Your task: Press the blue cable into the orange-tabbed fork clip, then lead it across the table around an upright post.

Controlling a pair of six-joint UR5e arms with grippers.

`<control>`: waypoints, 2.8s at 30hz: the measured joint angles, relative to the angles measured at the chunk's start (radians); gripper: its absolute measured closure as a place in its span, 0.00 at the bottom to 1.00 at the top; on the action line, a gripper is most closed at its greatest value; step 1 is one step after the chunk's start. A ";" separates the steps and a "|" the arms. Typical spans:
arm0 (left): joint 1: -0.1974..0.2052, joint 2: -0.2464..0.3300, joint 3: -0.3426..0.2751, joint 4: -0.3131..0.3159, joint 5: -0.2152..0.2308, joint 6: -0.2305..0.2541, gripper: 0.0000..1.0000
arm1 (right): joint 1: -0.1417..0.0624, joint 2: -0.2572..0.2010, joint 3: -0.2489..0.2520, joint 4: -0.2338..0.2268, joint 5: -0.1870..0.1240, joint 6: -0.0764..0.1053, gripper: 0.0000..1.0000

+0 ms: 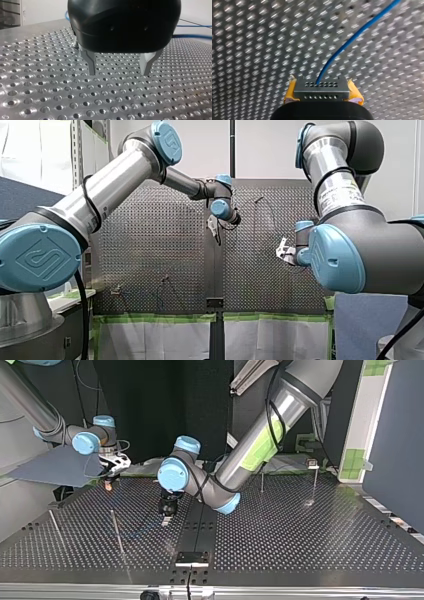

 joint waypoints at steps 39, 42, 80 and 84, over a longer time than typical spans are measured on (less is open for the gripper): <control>-0.005 -0.001 0.000 -0.005 0.000 0.000 0.14 | -0.052 0.248 -0.002 -0.110 0.015 -0.030 1.00; -0.005 0.000 0.000 -0.005 0.000 0.000 0.14 | -0.055 0.256 -0.002 -0.115 0.015 -0.030 1.00; -0.037 0.000 0.000 -0.157 -0.002 -0.047 0.01 | -0.083 0.344 -0.058 -0.109 0.021 -0.045 1.00; -0.039 0.001 -0.001 -0.194 -0.003 -0.080 0.01 | -0.084 0.344 -0.058 -0.107 0.021 -0.046 1.00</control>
